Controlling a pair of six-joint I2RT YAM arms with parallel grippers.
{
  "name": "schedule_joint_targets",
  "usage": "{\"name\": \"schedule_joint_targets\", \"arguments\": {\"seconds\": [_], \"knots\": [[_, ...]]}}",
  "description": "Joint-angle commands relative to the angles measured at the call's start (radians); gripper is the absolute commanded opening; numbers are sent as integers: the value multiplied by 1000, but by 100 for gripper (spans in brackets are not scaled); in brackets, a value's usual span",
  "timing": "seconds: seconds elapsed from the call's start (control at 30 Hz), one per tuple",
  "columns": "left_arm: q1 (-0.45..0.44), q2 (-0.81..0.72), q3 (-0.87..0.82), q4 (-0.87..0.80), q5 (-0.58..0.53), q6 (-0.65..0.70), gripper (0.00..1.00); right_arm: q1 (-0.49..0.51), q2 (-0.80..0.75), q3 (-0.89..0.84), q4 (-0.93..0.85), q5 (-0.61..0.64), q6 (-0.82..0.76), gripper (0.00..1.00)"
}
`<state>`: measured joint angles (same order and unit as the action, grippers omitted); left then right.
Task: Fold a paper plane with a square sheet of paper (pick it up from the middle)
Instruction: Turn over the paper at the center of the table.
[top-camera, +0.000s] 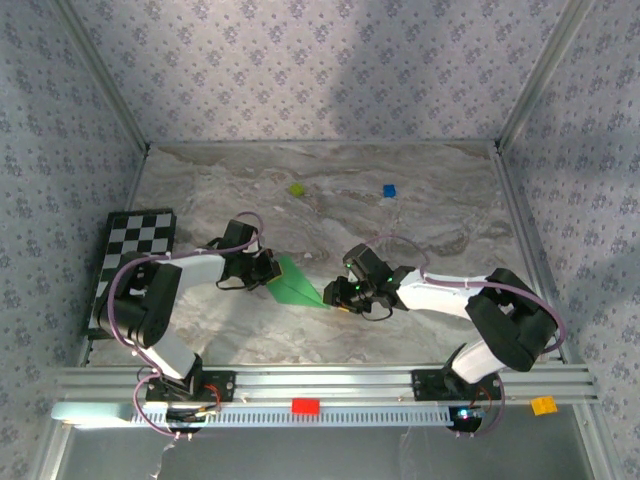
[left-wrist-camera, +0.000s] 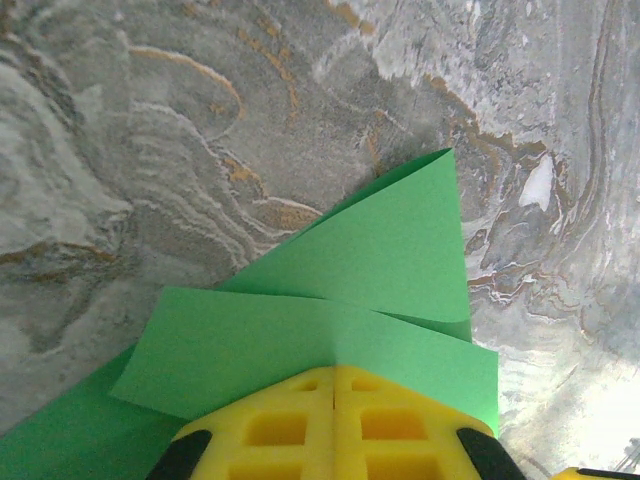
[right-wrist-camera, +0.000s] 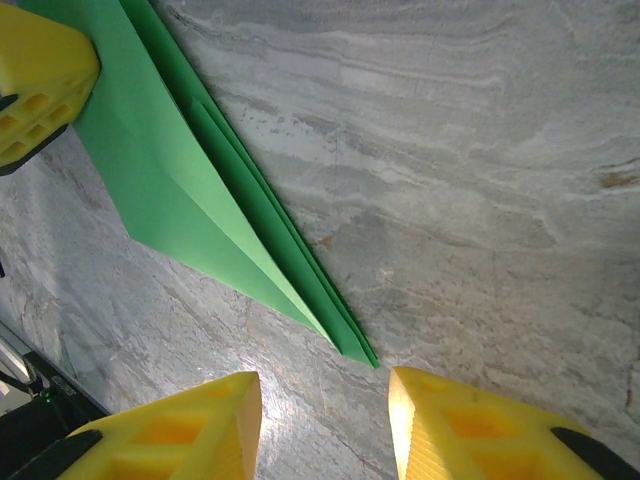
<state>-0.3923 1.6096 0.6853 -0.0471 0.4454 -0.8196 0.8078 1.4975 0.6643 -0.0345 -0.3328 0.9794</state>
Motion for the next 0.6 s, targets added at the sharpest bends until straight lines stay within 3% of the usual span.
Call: {"name": "schedule_joint_targets", "arguments": {"seconds": [0.0,0.57], "knots": [[10,-6,-12,-4,3,7,0,4,6,10,3,-15,-4,39],[9,7,-7,-7,1,6,0,-7,62,-14,93,-83,21,36]]}}
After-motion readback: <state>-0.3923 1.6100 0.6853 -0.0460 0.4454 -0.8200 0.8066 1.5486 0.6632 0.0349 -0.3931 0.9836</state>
